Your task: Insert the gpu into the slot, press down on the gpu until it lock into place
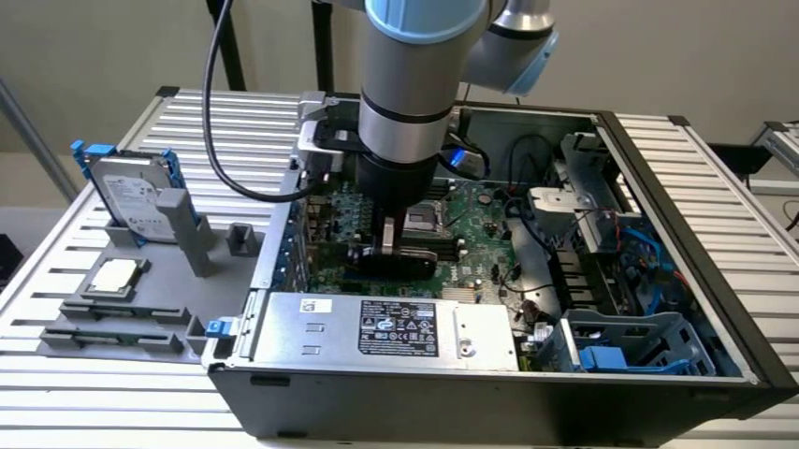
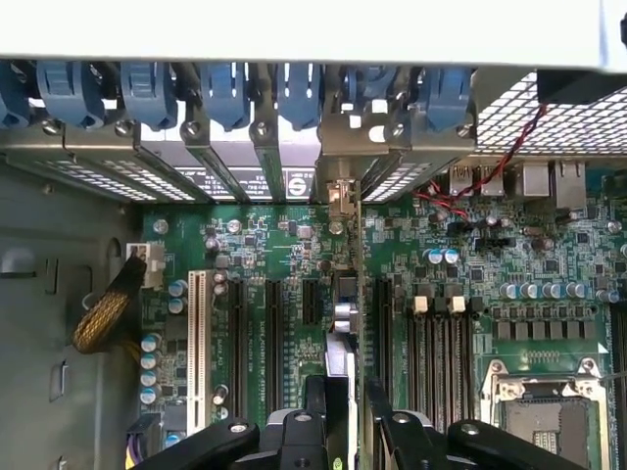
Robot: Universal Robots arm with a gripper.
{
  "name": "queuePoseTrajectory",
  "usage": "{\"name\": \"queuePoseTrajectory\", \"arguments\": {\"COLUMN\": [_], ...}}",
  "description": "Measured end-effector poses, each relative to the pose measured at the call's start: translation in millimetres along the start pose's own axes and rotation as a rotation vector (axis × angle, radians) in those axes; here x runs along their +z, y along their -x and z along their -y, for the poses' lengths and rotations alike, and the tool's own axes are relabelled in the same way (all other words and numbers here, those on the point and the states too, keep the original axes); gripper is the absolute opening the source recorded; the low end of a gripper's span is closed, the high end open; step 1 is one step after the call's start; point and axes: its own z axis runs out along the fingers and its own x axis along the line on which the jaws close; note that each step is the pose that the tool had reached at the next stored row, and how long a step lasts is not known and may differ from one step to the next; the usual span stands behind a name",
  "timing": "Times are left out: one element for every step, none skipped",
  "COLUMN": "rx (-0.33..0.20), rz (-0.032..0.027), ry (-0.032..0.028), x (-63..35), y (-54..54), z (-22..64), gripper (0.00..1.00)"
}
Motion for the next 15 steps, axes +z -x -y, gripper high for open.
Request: {"name": "queuePoseTrajectory", "arguments": {"rx": [0.000,0.000,0.000,0.000,0.000,0.000,0.000,0.000,0.000,0.000,0.000,0.000,0.000,0.000,0.000], "rz": [-0.0002,-0.0008,-0.0011,-0.0010,-0.0008,-0.0001,0.0030,0.0017,0.0005,-0.0001,0.0004,-0.0001,0.0001,-0.0001,-0.0001], "ry": [0.0001,0.0003,0.0005,0.0005,0.0004,0.0004,-0.0007,0.0003,0.0012,0.0018,0.0018,0.0022,0.0021,0.0022,0.0023], "x": [1.0,1.7,2.3,2.5,2.6,2.9,3.7,2.1,-0.9,-5.1,-9.3,-14.0,-18.4,-23.3,-27.7], "y": [-0.1,-0.2,-0.3,-0.3,-0.3,-0.2,0.1,0.1,0.1,0.3,0.6,0.8,1.1,1.4,1.6], "z": [0.1,0.1,0.1,0.1,0.1,0.2,0.3,0.1,-0.1,-0.3,-0.5,-0.8,-1.1,-1.4,-1.7], "gripper": [0.26,0.26,0.26,0.26,0.26,0.26,0.27,0.27,0.34,0.34,0.34,0.34,0.34,0.34,0.34]}}
